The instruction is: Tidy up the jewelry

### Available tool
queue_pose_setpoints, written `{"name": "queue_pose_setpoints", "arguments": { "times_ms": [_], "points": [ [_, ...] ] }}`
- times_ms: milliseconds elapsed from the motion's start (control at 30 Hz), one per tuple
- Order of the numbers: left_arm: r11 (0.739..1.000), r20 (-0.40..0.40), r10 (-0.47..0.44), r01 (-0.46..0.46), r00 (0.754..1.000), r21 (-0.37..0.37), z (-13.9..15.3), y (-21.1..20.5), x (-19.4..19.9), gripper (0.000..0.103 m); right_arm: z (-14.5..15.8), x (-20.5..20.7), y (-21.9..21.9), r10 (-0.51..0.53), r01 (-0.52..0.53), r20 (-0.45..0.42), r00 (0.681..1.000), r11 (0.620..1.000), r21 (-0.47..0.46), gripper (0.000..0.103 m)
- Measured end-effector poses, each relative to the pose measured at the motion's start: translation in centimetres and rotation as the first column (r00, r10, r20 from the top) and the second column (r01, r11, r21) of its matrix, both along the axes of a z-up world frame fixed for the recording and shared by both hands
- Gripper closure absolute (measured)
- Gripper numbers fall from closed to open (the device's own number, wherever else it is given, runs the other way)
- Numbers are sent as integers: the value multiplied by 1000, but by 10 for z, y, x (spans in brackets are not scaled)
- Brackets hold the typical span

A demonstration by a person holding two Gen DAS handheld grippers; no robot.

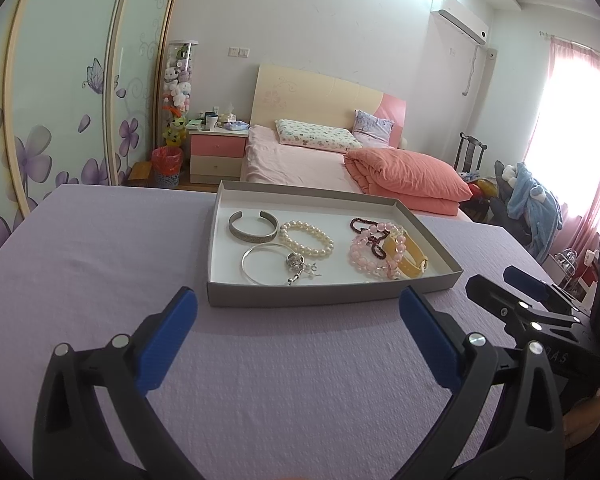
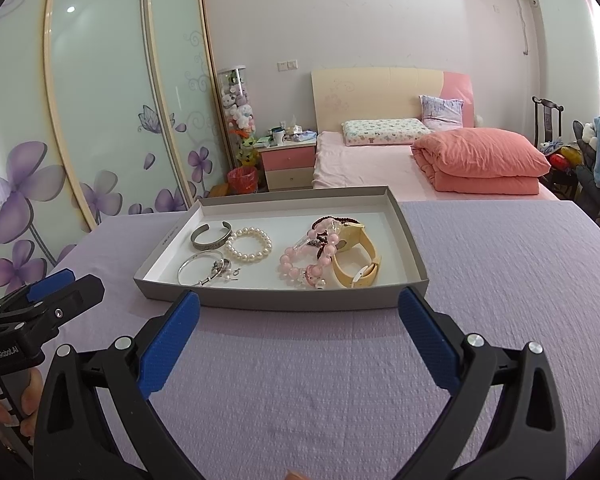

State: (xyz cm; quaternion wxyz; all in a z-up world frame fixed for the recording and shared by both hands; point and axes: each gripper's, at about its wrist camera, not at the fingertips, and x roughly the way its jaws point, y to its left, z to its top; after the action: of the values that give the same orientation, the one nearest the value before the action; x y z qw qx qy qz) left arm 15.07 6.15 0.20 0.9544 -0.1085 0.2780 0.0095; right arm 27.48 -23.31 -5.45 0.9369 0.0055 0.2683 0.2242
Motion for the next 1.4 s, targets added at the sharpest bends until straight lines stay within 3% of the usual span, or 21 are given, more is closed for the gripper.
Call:
{"name": "queue_pose_setpoints", "arguments": {
  "times_ms": [1400],
  "points": [
    [1000, -10, -4, 4, 1000, 8, -4, 1, 2, 2, 2, 1, 1, 1, -1, 1, 1000, 1000, 0, 2]
  ]
}}
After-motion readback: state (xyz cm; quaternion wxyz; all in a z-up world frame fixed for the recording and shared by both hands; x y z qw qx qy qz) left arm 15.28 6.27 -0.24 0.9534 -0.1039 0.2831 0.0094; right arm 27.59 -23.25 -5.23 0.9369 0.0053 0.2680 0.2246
